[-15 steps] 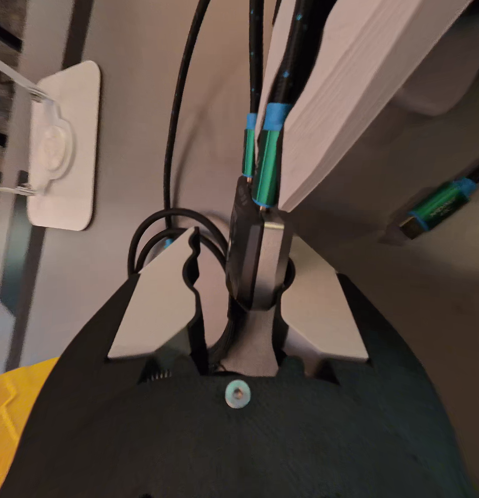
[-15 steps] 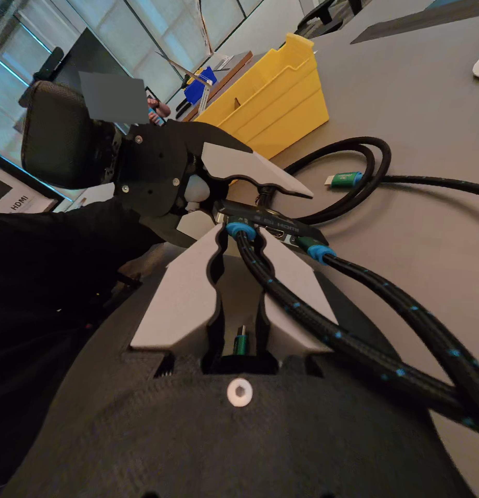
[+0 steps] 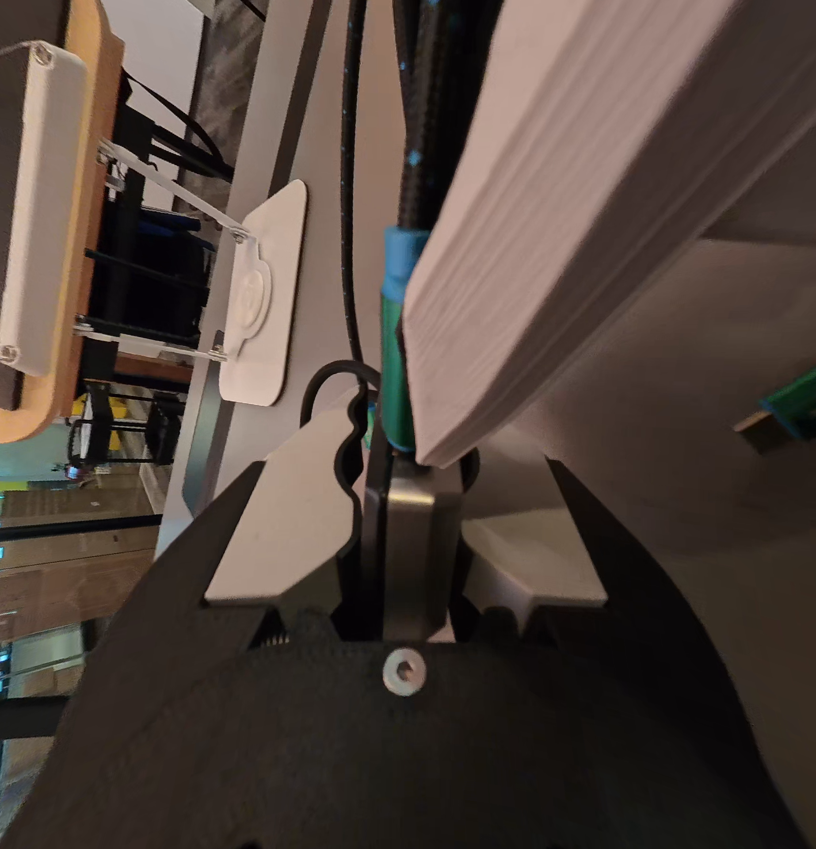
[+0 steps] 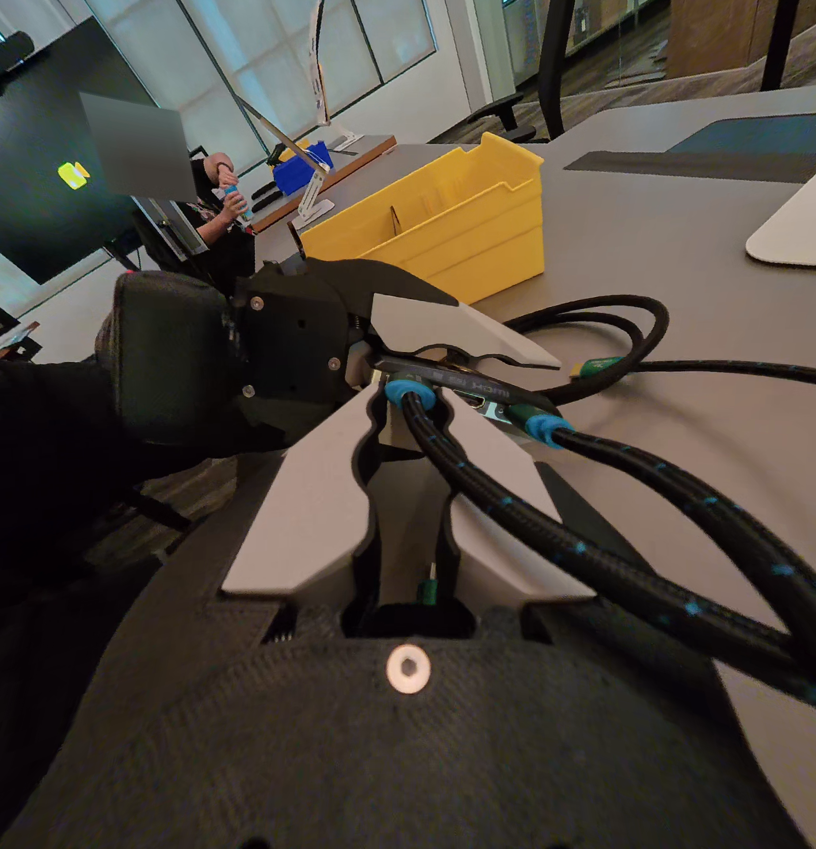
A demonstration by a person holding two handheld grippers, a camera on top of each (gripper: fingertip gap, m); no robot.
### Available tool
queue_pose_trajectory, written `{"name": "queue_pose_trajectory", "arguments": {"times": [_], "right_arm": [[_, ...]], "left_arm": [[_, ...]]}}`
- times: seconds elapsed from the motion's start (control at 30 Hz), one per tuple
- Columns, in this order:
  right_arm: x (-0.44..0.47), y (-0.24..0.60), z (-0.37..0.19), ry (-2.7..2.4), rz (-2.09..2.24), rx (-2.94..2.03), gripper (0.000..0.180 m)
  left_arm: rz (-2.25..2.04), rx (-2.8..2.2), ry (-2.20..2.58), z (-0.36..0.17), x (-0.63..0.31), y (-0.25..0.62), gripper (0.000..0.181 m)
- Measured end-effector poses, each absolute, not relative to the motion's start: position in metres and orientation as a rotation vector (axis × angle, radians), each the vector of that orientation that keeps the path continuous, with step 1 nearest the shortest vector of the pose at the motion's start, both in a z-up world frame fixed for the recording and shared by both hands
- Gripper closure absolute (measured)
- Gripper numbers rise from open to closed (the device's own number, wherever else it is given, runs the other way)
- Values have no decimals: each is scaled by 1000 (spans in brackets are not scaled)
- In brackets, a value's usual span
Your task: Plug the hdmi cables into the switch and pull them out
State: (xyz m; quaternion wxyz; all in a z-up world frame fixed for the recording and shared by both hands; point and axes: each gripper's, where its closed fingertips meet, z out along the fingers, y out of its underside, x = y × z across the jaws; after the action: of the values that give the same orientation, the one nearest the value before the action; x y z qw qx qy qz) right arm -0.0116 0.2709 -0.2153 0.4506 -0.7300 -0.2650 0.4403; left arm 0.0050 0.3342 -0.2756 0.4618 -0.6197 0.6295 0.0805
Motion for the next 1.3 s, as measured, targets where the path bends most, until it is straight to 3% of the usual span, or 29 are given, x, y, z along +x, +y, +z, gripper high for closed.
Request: {"name": "queue_pose_trajectory", "arguments": {"times": [0.13,0.23,0.9,0.93,1.0,1.17,1.2,1.23,1.3], "right_arm": [[-13,269,-210,-644,1158,-1773,152],[-11,270,-213,-674,1132,-1784,162],[-5,273,-196,-743,935,-1753,162],[-5,272,-196,-754,928,-1758,163],[-6,272,-198,-754,924,-1762,163],[-7,266,-197,-776,938,-1754,163],[-7,266,-196,-777,941,-1753,163],[-8,264,-195,-777,955,-1747,163],[-8,263,-193,-774,967,-1740,163]], "left_arm": [[295,-1437,1567,-270,6,336,149],[356,-1381,1569,-264,5,338,149],[301,-1404,1520,-248,15,342,149],[280,-1389,1533,-247,19,338,146],[259,-1373,1540,-245,24,334,125],[227,-1424,1561,-254,19,337,117],[228,-1436,1565,-256,18,336,118],[217,-1431,1600,-258,18,330,148],[237,-1446,1600,-258,17,330,148]]}}
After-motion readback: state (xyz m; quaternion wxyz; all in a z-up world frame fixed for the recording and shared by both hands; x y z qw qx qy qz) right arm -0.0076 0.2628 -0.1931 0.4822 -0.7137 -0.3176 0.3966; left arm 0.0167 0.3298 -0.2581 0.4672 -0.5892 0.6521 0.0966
